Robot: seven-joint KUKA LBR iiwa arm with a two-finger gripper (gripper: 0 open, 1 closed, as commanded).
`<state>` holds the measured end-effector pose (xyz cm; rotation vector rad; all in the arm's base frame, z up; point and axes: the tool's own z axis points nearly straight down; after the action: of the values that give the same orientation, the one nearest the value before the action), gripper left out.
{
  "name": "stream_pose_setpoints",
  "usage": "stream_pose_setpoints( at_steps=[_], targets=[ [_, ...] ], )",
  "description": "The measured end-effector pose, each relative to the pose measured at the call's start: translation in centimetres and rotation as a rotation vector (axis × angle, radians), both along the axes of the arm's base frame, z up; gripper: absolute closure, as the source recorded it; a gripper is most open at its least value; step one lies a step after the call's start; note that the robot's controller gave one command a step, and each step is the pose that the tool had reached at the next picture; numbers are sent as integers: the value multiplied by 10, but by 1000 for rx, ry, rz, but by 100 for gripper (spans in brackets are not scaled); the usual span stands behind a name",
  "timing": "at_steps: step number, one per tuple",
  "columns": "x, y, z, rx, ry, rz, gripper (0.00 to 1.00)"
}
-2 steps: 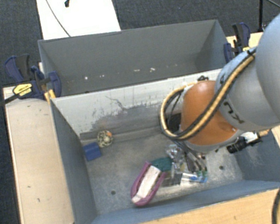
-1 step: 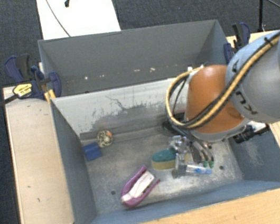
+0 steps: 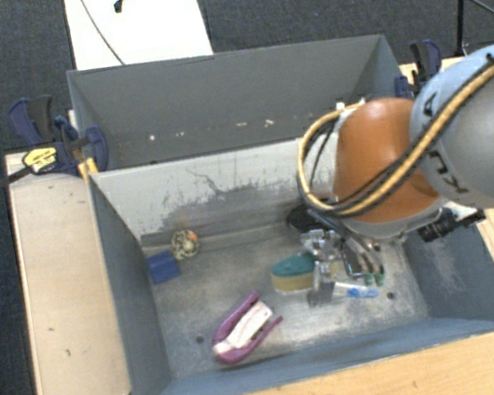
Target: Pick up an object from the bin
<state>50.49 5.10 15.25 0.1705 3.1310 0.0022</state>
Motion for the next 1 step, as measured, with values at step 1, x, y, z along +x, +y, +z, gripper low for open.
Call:
stream_pose_setpoints(
  at_steps=[1],
  targets=[
    [1,0,16,0,0,8,100]
  ],
)
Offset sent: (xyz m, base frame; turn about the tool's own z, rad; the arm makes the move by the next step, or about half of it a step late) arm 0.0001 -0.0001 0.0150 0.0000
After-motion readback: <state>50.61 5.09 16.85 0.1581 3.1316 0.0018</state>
